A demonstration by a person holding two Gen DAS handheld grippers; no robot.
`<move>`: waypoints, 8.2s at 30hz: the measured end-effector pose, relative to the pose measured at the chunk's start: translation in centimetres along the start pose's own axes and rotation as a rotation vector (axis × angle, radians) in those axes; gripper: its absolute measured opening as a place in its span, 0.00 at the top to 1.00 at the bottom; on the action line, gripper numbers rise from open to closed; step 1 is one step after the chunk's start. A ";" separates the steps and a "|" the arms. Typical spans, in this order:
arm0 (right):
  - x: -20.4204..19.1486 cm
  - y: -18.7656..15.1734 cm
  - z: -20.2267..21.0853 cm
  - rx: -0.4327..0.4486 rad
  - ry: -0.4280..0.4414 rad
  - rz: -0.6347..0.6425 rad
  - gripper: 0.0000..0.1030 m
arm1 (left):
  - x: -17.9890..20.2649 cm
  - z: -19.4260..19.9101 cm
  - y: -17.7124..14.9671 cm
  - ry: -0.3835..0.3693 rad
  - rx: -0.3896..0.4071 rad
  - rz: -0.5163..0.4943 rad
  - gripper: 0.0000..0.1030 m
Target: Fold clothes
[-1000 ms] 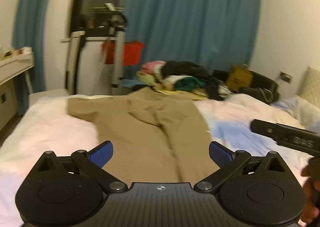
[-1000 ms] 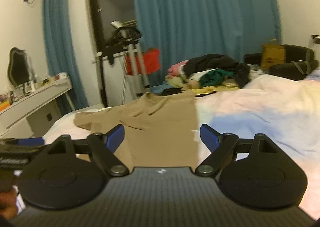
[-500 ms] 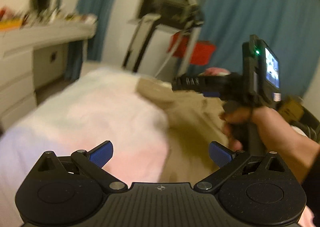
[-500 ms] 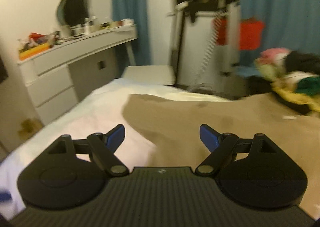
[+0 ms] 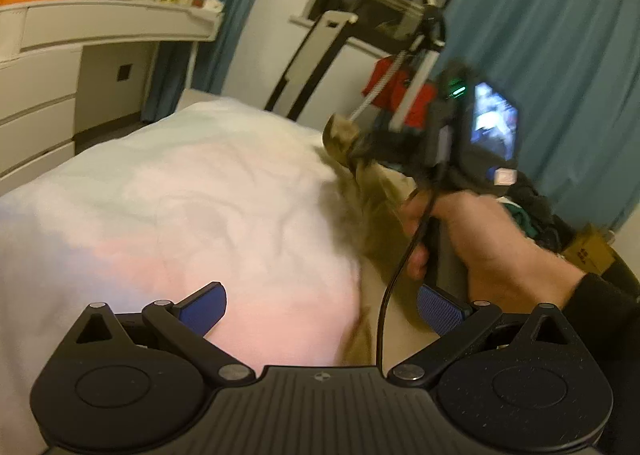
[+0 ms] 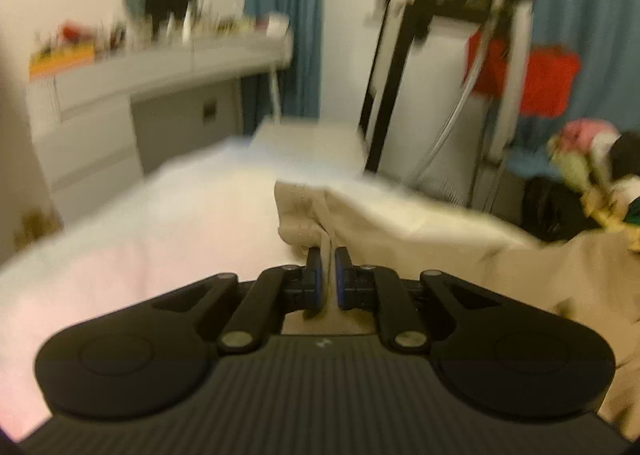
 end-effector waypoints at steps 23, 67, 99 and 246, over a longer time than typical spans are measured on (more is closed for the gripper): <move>30.2 -13.7 12.7 0.045 -0.413 -0.698 0.44 | 8.2 -2.2 -4.2 -0.037 -0.073 -0.206 0.00; 9.1 -22.0 46.3 0.149 -0.256 -0.654 0.18 | 10.6 4.4 -7.3 -0.160 -0.296 -0.441 0.02; 11.6 -25.2 44.4 0.046 -0.242 -0.871 0.18 | 11.9 8.8 -9.0 -0.395 -0.395 -1.010 0.96; 21.0 -13.8 35.0 0.064 -0.301 -0.648 0.22 | 20.2 -2.4 0.6 -0.215 -0.083 -0.377 0.10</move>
Point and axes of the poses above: each gripper's, at about its wrist camera, not at the fingertips, and z roughly against the way its jaws point, x to its right, y to its top, the point moved 7 cm from there along -z, roughly the way its jaws point, and after that the axes turned 2 degrees about -x, right-handed, at the moved point
